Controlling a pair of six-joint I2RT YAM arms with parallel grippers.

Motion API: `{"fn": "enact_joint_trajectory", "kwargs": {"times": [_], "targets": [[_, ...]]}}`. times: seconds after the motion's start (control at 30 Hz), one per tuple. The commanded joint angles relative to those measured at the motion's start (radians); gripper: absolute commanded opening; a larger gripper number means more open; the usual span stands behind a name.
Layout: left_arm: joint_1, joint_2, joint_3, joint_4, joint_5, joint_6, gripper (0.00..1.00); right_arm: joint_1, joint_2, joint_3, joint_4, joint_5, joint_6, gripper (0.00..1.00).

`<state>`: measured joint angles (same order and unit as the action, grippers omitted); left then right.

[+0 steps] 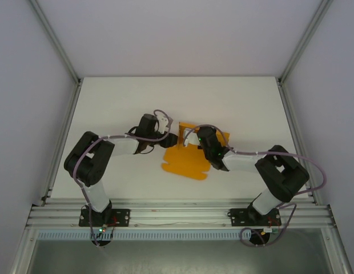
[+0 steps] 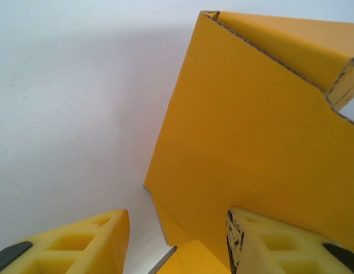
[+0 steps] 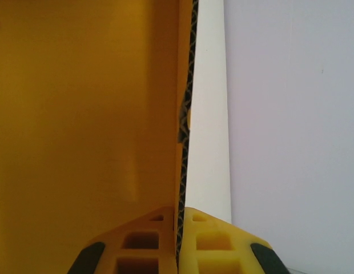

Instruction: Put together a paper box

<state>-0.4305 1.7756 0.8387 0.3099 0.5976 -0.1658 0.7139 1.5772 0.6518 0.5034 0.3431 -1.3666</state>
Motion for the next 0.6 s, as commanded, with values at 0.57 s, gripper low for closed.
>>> {"fn": "enact_joint_trajectory", "kwargs": {"times": [0.57], "targets": [[0.014, -0.135, -0.080, -0.026, -0.250, 0.014, 0.58, -0.017, 0.015, -0.014, 0.199, -0.048, -0.332, 0.00]]}}
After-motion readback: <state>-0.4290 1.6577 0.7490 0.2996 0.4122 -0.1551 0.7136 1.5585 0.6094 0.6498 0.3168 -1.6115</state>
